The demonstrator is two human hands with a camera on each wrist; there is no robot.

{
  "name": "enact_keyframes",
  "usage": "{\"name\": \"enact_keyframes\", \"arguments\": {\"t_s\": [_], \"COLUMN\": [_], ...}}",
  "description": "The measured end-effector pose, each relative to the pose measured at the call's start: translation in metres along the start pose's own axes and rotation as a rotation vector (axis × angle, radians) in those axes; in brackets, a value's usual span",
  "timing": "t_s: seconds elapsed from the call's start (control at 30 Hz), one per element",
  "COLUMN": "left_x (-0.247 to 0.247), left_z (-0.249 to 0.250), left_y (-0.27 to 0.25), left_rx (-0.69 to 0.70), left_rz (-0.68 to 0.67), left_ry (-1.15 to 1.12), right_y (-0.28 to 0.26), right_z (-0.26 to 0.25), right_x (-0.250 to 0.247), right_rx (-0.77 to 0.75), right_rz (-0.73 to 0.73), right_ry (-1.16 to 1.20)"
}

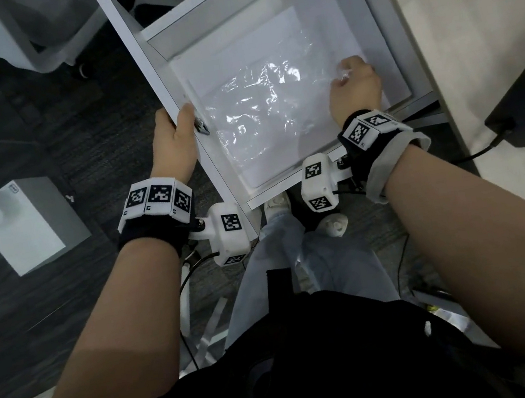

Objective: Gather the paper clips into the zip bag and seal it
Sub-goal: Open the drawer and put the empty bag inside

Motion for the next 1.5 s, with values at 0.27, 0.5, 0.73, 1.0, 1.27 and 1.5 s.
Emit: {"name": "enact_keyframes", "arguments": {"t_s": [0.27, 0.5, 0.73, 1.0, 1.27, 1.5], "left_x": [0.001, 0.000, 0.001, 0.048, 0.114, 0.176], "left_z": [-0.001, 0.000, 0.010, 0.045, 0.102, 0.141], "left_y": [-0.001, -0.005, -0.030, -0.052, -0.067, -0.077], "left_rx": [-0.027, -0.026, -0.100, -0.068, 0.056, 0.130], "left_rz": [0.022, -0.019, 0.116, -0.029, -0.185, -0.367], "left_ry": [0.017, 0.154, 0.359, 0.194, -0.009, -0.056], "right_y": [-0.002, -0.015, -0.036, -0.052, -0.035, -0.037], "right_z": [0.020, 0.018, -0.010, 0.004, 0.077, 0.085], "right_x": [-0.011, -0.013, -0.073, -0.196, -0.219, -0.223], "right_rx": [0.044, -0.012, -0.201, -0.305, -0.122, -0.195], "right_rz": [-0.058, -0.108, -0.039, 0.503, 0.561, 0.626], "right_ry": [-0.091, -0.288, 0.187, 0.331, 0.232, 0.332]}}
Point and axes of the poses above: each hand's wrist, its own y-axis towards the middle knuckle, its own x-axis out of the palm, z = x × y, the point moved 8 cm from there along y, towards the middle knuckle, and after that the axes turned 10 degrees about z, right-handed, at the moved point
